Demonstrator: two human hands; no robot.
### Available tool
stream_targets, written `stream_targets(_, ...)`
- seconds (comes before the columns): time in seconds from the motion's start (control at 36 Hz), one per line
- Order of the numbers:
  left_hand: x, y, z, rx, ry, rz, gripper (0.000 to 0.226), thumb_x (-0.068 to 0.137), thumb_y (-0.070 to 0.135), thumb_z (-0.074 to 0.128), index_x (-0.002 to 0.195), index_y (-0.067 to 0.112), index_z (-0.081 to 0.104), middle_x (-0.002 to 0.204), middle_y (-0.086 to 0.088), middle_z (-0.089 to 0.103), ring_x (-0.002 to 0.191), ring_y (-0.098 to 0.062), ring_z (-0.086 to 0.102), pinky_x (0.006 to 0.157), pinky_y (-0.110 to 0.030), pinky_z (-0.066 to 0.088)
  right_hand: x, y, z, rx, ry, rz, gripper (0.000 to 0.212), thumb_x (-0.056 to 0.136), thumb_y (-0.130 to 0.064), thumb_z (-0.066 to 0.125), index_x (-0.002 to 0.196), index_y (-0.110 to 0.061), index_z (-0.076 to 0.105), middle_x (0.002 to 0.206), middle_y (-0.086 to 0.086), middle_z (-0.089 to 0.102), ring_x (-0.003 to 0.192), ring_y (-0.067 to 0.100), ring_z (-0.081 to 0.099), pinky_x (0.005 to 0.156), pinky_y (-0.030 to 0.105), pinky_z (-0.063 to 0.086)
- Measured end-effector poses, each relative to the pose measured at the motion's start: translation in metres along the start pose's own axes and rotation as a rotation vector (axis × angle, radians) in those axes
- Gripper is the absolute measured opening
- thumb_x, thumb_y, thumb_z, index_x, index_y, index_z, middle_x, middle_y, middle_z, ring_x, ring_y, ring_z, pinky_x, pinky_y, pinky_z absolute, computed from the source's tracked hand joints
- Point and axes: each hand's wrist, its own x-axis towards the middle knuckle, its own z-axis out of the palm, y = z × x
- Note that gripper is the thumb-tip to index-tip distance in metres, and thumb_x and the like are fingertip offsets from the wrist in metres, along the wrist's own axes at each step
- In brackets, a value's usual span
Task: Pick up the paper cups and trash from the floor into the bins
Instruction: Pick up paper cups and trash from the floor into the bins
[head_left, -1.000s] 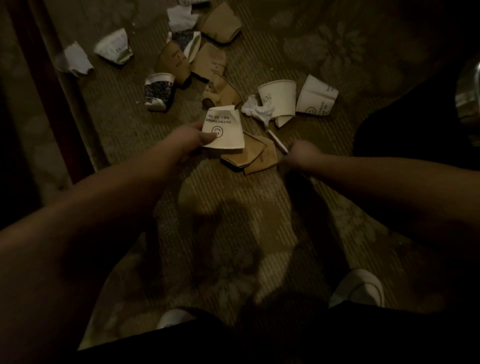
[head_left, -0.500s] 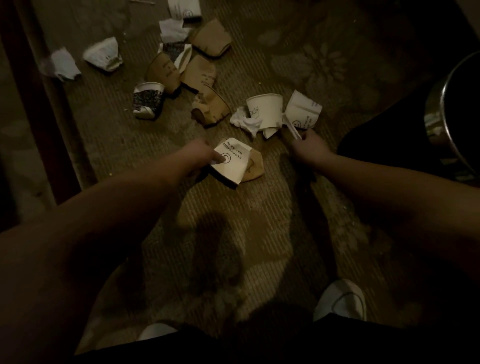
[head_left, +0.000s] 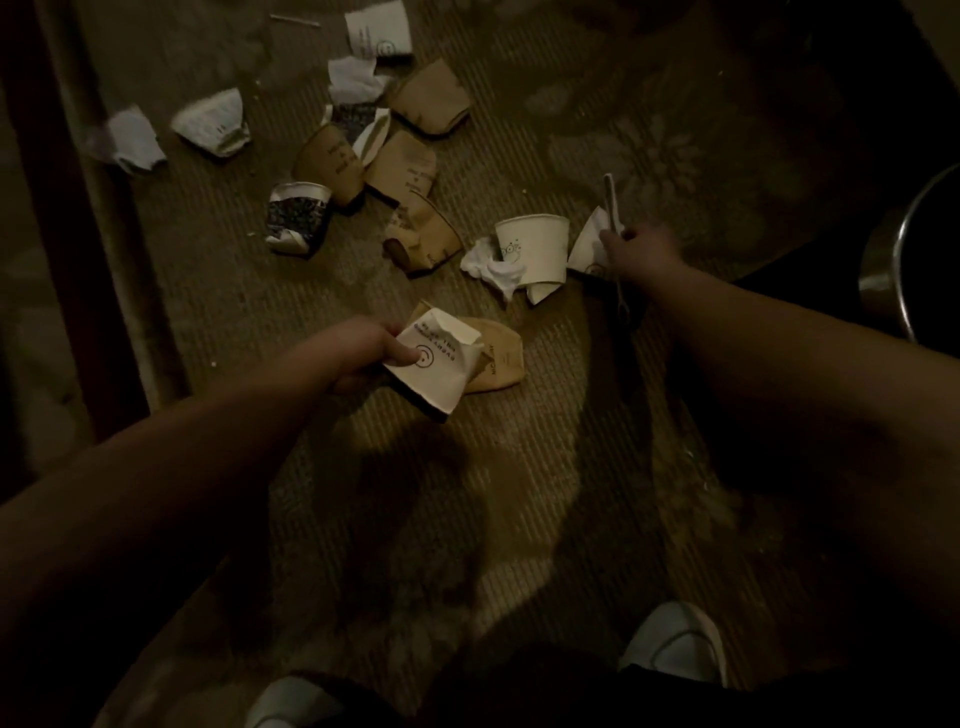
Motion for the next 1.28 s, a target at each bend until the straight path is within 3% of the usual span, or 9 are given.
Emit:
stream_targets(0.17, 0.000, 0.002, 0.012, 0.059, 0.035, -0.030, 0.025, 0.093, -0.001, 0.059, 0.116, 0.007, 0.062, 0.102, -0.008, 0.070, 0.093, -0.020, 0.067, 0.075, -0.030, 0.053, 0.010, 0.001, 0.001, 0.000, -0.023, -0.023, 0.048, 0.100, -0.042, 0.052, 0.134, -0.007, 0.054, 0.130, 0.014, 0.057, 0.116, 0.028, 0.057, 0.093, 0.039, 0.049)
stream_targets(0.31, 0.006, 0.008, 0.030, 0.197, 0.118, -0.027, 0.030, 0.086, 0.008, 0.073, 0.115, 0.012, 0.066, 0.106, -0.006, 0.072, 0.099, -0.022, 0.067, 0.084, -0.038, 0.056, 0.011, 0.004, 0.005, 0.089, -0.001, -0.013, 0.052, 0.095, -0.044, 0.060, 0.134, -0.011, 0.051, 0.128, 0.009, 0.057, 0.116, 0.026, 0.058, 0.096, 0.043, 0.051)
stream_targets(0.39, 0.007, 0.011, 0.043, 0.248, 0.147, -0.005, 0.029, 0.085, 0.012, 0.075, 0.113, 0.013, 0.067, 0.104, -0.006, 0.071, 0.095, -0.022, 0.067, 0.070, -0.034, 0.053, 0.010, 0.008, 0.005, 0.106, 0.009, 0.005, 0.056, 0.094, -0.036, 0.066, 0.140, -0.014, 0.042, 0.135, 0.008, 0.052, 0.115, 0.025, 0.056, 0.090, 0.040, 0.052)
stream_targets(0.53, 0.005, 0.016, 0.056, 0.322, 0.205, 0.052, 0.029, 0.086, 0.016, 0.076, 0.113, 0.013, 0.065, 0.092, 0.002, 0.064, 0.082, -0.011, 0.059, 0.059, -0.025, 0.044, 0.009, 0.015, 0.006, 0.102, -0.044, 0.099, 0.088, 0.083, -0.038, 0.077, 0.152, -0.009, 0.030, 0.151, 0.015, 0.041, 0.135, 0.033, 0.045, 0.110, 0.045, 0.042)
stream_targets(0.69, 0.003, 0.020, 0.061, 0.220, 0.228, 0.031, 0.036, 0.084, 0.011, 0.076, 0.116, 0.013, 0.061, 0.090, 0.000, 0.064, 0.078, -0.009, 0.059, 0.057, -0.024, 0.043, 0.000, 0.015, 0.013, 0.140, -0.071, 0.139, 0.070, 0.086, -0.038, 0.074, 0.141, -0.004, 0.046, 0.141, 0.014, 0.054, 0.124, 0.029, 0.056, 0.091, 0.033, 0.049)
stream_targets(0.83, 0.002, 0.021, 0.066, 0.150, 0.237, 0.027, 0.053, 0.083, 0.012, 0.078, 0.131, 0.008, 0.056, 0.110, -0.007, 0.066, 0.094, -0.019, 0.062, 0.074, -0.031, 0.051, -0.017, 0.009, 0.016, 0.166, -0.019, 0.107, 0.061, 0.092, -0.028, 0.070, 0.142, -0.006, 0.043, 0.142, 0.015, 0.052, 0.121, 0.028, 0.057, 0.072, 0.025, 0.047)
stream_targets(1.06, -0.007, 0.027, 0.070, 0.143, 0.217, 0.069, 0.062, 0.082, 0.006, 0.077, 0.138, 0.005, 0.049, 0.129, -0.013, 0.059, 0.100, -0.021, 0.053, 0.077, -0.033, 0.045, -0.041, 0.016, 0.008, 0.122, -0.023, 0.026, 0.057, 0.089, -0.027, 0.072, 0.138, -0.009, 0.048, 0.140, 0.012, 0.054, 0.125, 0.028, 0.054, 0.096, 0.035, 0.048)
stream_targets(1.19, -0.023, 0.040, 0.060, 0.144, 0.190, 0.095, 0.066, 0.079, 0.010, 0.080, 0.139, 0.008, 0.051, 0.129, -0.011, 0.061, 0.118, -0.027, 0.057, 0.101, -0.043, 0.049, -0.063, 0.006, 0.000, 0.150, -0.029, -0.002, 0.054, 0.089, -0.025, 0.072, 0.136, -0.012, 0.050, 0.135, 0.010, 0.058, 0.117, 0.027, 0.059, 0.088, 0.036, 0.053)
stream_targets(1.28, -0.035, 0.057, 0.050, 0.133, 0.188, 0.153, 0.068, 0.078, 0.010, 0.080, 0.140, 0.007, 0.051, 0.131, -0.008, 0.060, 0.122, -0.026, 0.054, 0.102, -0.039, 0.046, -0.077, -0.012, -0.014, 0.134, -0.034, -0.036, 0.055, 0.090, -0.026, 0.072, 0.137, -0.012, 0.048, 0.126, 0.007, 0.060, 0.107, 0.025, 0.064, 0.088, 0.041, 0.057)
